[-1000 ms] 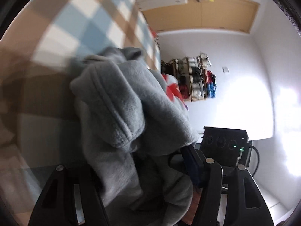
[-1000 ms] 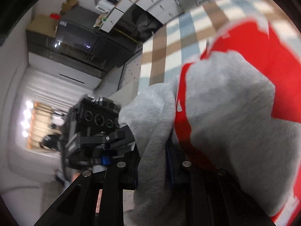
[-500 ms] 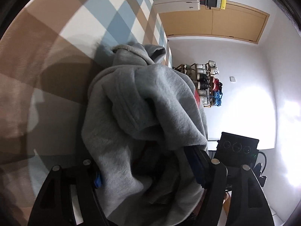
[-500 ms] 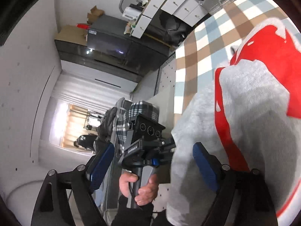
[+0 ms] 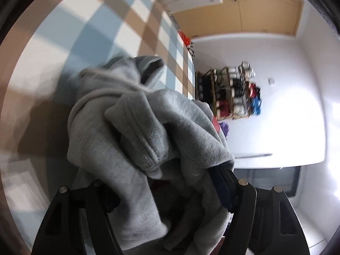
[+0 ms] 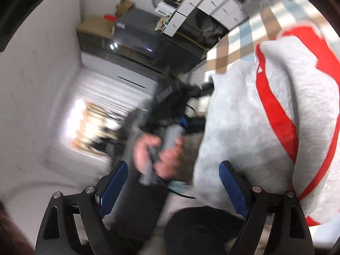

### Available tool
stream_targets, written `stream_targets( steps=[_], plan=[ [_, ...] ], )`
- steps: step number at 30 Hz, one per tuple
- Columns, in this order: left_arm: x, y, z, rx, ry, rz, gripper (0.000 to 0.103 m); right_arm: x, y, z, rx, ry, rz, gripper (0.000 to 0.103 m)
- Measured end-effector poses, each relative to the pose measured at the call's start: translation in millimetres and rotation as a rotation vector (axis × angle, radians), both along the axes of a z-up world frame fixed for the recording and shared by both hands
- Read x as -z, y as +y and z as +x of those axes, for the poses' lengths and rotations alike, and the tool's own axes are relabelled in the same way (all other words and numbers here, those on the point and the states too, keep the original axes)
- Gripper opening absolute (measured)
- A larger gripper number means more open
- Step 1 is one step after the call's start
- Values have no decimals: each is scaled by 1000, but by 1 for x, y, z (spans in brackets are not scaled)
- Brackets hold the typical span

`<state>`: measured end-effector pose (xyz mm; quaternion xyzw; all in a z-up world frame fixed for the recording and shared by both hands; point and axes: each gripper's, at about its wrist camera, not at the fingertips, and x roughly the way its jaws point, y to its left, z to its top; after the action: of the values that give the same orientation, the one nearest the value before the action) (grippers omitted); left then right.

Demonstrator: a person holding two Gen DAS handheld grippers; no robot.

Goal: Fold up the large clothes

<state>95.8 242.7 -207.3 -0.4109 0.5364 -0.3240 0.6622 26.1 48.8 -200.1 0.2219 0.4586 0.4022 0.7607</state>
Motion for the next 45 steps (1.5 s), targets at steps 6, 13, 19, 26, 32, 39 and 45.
stream_targets(
  steps=[6,13,19,26,32,39,45],
  plan=[
    [-3,-6,0,25,-27,119,68,32,13,6,-57,21,-41,89],
    [-41,66,-50,-154,-124,239,68,55,7,19,-111,107,102,89],
    [-55,5,-48,32,-132,174,72,65,13,15,-131,117,138,96],
    [-20,-57,-4,51,7,226,72,75,-3,3,-126,173,228,102],
    [-19,-41,-15,-11,19,311,48,56,-18,-3,-117,187,306,103],
    [-37,-19,-24,-28,-26,286,33,20,-98,5,83,51,475,103],
    [-28,-28,-4,-74,-34,284,13,57,-111,16,190,168,460,103]
  ],
)
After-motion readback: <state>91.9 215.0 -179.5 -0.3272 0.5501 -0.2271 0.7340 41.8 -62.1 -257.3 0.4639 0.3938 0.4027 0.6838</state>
